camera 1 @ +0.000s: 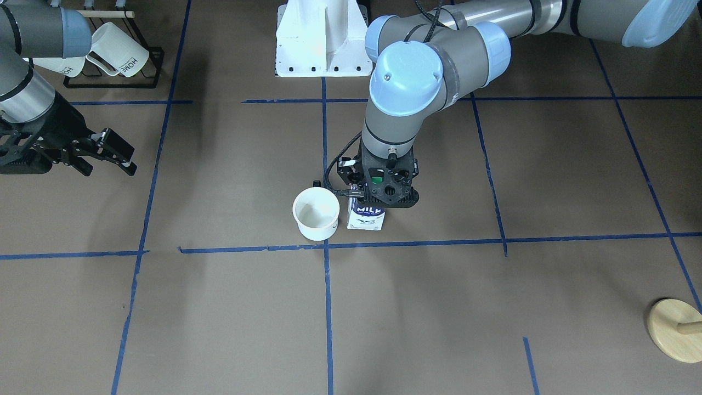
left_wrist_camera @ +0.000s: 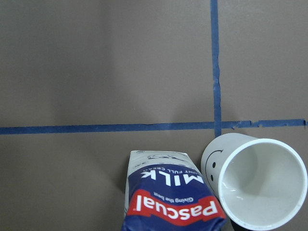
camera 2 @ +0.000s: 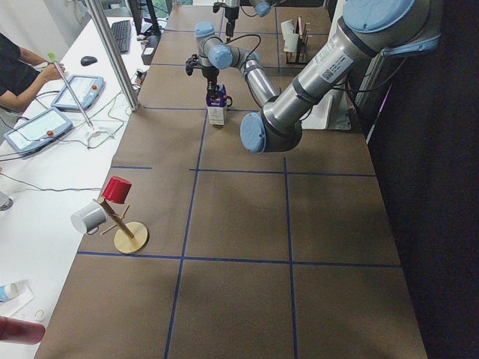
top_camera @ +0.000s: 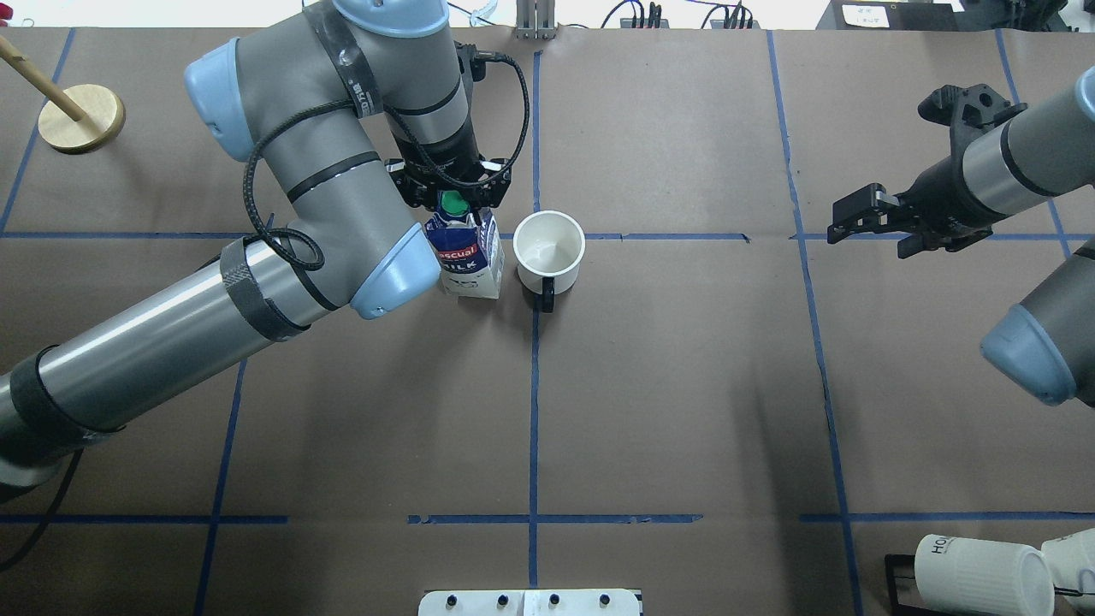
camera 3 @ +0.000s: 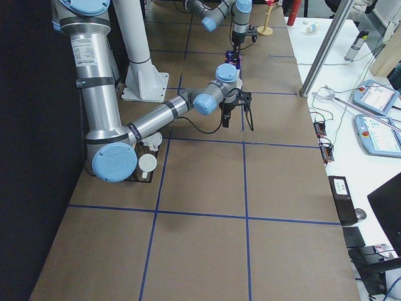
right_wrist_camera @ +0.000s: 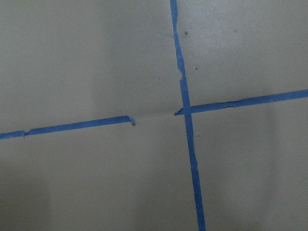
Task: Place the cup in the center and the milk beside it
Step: 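Carry the milk carton with the left gripper beside the mug and lower it, then open the left gripper and lift it away from the carton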
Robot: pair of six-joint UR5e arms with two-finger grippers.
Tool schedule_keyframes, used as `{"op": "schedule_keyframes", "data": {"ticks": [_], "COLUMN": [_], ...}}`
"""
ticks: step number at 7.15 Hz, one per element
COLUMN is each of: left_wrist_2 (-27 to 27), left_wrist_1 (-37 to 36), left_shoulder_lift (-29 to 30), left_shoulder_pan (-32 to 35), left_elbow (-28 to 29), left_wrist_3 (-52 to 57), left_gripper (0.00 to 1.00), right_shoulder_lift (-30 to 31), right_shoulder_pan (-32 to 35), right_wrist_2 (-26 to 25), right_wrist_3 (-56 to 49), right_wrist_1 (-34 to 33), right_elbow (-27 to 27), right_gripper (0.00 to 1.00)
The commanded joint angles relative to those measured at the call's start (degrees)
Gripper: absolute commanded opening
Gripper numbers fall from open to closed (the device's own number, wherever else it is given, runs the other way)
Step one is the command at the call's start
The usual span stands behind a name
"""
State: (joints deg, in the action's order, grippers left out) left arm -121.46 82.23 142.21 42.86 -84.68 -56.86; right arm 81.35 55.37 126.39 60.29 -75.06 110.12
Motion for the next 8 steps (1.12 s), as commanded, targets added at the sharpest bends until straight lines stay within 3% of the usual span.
{"op": "schedule_keyframes", "data": {"ticks": [1, 2, 3, 4, 6, 8], "left_wrist_2": [0.00, 0.09, 0.26, 0.35, 1.31, 1.14], "left_wrist_1": [2.04, 2.49, 2.24, 1.01, -10.29, -10.51], "left_shoulder_lift": [0.08, 0.00, 0.00, -0.35, -1.14, -8.83], "left_shoulder_pan": [-0.15, -0.15, 0.11, 2.29, 6.17, 8.62], "left_elbow": [0.91, 0.74, -0.22, -4.92, -17.93, -23.58], "left_wrist_3": [-0.01, -0.01, 0.08, 0.08, 1.04, 8.63], "left_gripper": [0.73, 1.00, 1.00, 1.00, 1.00, 1.00], "right_shoulder_lift": [0.13, 0.22, 0.30, 0.30, 0.30, 0.22], "right_shoulder_pan": [-0.09, -0.09, -0.09, -0.09, -0.18, 0.70], "right_wrist_2": [-0.09, 0.00, 0.00, 0.00, 0.09, 0.61], "right_wrist_3": [0.00, 0.00, 0.00, 0.00, 0.00, -0.17], "right_wrist_1": [0.00, 0.00, 0.00, 0.00, 0.00, -0.09], "right_elbow": [0.27, 0.36, 0.27, 0.18, 0.09, 0.44], "right_gripper": [1.00, 1.00, 1.00, 1.00, 1.00, 1.00]}}
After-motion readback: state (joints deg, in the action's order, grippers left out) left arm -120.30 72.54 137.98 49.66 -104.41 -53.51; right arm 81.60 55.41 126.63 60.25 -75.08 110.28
